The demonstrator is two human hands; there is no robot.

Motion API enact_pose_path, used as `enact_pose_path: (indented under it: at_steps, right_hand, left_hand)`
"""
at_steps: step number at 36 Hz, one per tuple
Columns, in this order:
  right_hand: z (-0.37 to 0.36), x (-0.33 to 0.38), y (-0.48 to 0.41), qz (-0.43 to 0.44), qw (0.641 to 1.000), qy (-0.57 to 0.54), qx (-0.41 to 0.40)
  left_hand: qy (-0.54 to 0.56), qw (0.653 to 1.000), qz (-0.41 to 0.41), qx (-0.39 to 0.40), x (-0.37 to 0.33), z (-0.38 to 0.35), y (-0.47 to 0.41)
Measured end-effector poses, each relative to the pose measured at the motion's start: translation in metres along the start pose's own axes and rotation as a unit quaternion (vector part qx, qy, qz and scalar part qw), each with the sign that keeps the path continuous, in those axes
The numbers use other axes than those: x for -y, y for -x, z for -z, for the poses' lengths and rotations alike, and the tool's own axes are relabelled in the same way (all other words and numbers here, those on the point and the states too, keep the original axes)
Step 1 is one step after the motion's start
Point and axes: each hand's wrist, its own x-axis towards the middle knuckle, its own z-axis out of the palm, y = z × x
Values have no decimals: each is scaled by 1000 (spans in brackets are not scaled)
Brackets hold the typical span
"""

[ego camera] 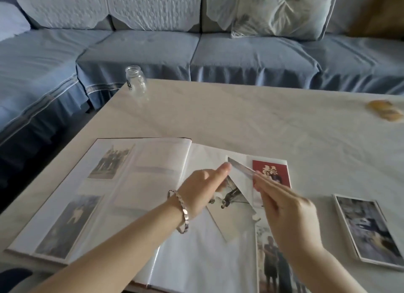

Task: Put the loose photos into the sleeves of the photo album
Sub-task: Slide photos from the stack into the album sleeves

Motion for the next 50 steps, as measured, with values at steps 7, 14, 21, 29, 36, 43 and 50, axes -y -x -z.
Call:
enact_pose_path:
  at_steps: [7, 14, 21, 29, 36, 43, 50]
  right_hand:
    - [-23, 24, 7, -39, 982, -125, 136]
    - [-25, 16, -24, -305, 911, -202, 190]
    - [-47, 23, -40, -431, 835, -317, 131]
    - [-87, 66, -64, -489, 766, -411, 69]
    - [-128, 77, -48, -237, 930, -181, 216]
    - [-164, 80, -26, -27, 914, 79, 397]
    - [-176, 86, -26, -5, 930, 69, 360]
  left_hand:
    - [47, 997, -13, -56, 13, 0, 3]
    - [-222, 970, -79, 65, 13, 41, 0]
    - [-21, 998, -44, -48, 16, 63, -5]
    - [308, 948, 53, -61, 34, 71, 4]
    - [241, 918, -23, -313, 56, 113, -4]
    - [79, 894, -23, -440, 105, 168, -18]
    - [12, 876, 5, -483, 143, 203, -29]
